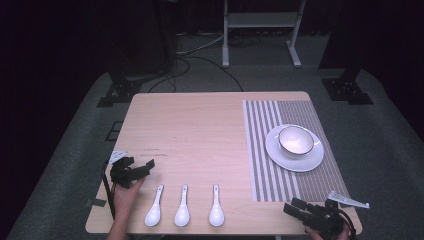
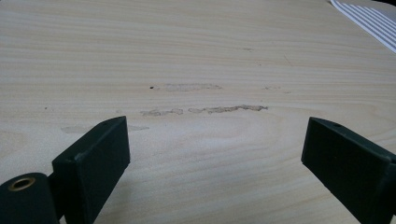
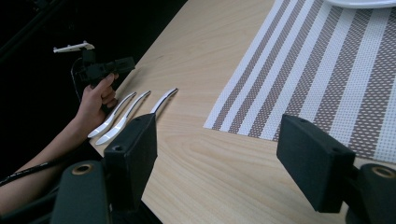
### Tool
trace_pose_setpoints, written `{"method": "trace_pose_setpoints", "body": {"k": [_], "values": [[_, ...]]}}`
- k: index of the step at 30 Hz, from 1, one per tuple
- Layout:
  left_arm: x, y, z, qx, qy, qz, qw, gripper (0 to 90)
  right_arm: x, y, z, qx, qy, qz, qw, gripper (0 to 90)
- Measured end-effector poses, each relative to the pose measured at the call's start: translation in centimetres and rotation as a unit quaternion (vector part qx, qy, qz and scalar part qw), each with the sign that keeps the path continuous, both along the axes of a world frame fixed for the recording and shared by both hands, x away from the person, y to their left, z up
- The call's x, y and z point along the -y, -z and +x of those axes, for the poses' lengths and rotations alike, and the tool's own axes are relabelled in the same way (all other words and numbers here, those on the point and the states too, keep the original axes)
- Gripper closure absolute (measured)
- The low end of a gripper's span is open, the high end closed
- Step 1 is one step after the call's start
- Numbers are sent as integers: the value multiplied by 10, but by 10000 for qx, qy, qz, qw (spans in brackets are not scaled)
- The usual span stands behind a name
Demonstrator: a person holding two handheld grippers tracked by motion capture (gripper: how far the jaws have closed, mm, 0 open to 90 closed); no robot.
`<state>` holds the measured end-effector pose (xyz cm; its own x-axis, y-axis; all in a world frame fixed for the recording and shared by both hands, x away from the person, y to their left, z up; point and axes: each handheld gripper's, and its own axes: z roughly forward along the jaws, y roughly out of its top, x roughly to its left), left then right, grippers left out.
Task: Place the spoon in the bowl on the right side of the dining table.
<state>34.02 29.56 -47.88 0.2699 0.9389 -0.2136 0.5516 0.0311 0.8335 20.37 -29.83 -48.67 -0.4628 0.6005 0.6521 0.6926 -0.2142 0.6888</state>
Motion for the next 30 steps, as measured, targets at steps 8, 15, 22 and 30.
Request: {"method": "trace_pose_setpoints", "body": {"k": [8, 15, 22, 30], "values": [[0, 0, 0, -6, -11, -6, 10000, 66, -2, 1, 1, -29, -32, 3, 10000, 279], [0, 0, 0, -6, -14, -4, 10000, 66, -8, -1, 3, -42, -120, 10, 9999, 279], [0, 0, 0, 0, 10, 15, 10000, 66, -20, -5, 7, -43, -312, -60, 9995, 279], [0, 0, 0, -3, 19, 7, 10000, 66, -33, -10, 15, -50, -497, -43, 9987, 279]]}}
